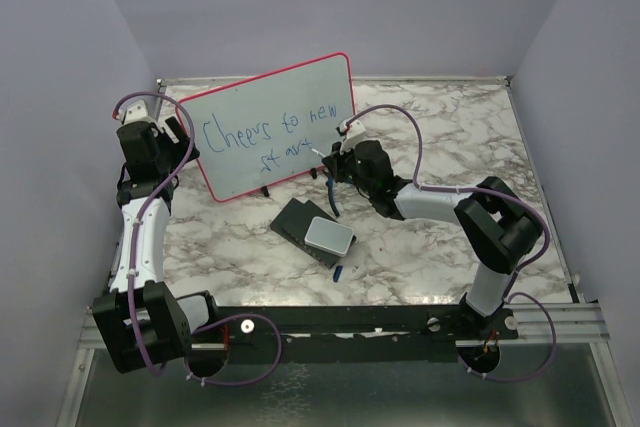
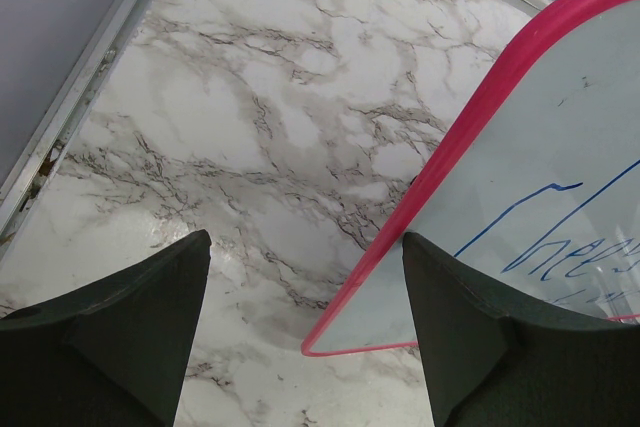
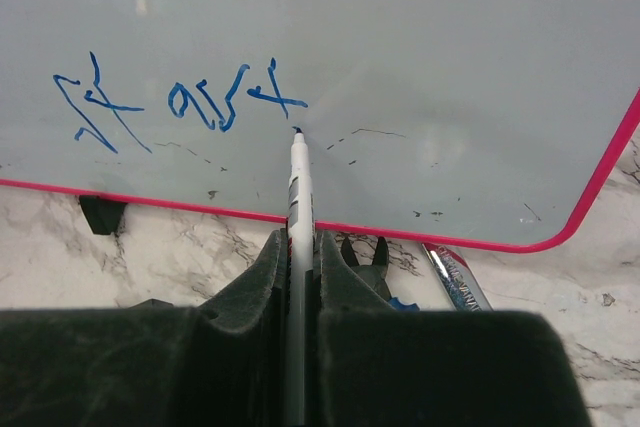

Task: Write a sentence on the whiteboard

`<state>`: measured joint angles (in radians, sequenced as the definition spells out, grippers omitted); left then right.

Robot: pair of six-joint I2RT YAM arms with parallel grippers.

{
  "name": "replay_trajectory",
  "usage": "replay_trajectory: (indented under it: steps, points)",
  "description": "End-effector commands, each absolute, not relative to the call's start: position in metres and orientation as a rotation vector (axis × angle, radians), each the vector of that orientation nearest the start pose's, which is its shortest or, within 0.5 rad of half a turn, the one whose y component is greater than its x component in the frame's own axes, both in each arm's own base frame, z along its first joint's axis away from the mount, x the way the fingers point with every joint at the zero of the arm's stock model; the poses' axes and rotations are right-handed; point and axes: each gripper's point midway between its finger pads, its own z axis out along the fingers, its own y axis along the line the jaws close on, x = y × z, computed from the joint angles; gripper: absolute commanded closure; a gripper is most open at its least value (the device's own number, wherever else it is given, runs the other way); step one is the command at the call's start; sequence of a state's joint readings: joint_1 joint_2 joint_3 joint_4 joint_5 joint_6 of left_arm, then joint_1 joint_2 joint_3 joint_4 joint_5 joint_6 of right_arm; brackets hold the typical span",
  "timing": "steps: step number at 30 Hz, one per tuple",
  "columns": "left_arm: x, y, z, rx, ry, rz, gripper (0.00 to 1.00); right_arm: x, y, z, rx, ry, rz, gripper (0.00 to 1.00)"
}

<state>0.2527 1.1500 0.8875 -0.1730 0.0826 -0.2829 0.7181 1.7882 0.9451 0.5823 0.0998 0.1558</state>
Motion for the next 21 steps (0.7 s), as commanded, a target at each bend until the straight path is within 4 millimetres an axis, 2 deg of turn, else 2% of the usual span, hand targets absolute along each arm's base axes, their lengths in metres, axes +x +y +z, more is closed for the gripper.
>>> replay_trajectory:
  steps: [1, 15, 21]
  points:
    - [0.366, 0.063, 0.212, -0.445, 1.934, -0.114, 0.21, 0.395, 0.33, 0.135, -0.468, 1.776, 0.521, 0.99]
    - [0.367, 0.062, 0.213, -0.444, 1.933, -0.116, 0.21, 0.391, 0.335, 0.159, -0.484, 1.718, 0.569, 0.99]
    - [0.367, 0.062, 0.212, -0.445, 1.933, -0.118, 0.21, 0.394, 0.338, 0.16, -0.493, 1.717, 0.565, 0.99]
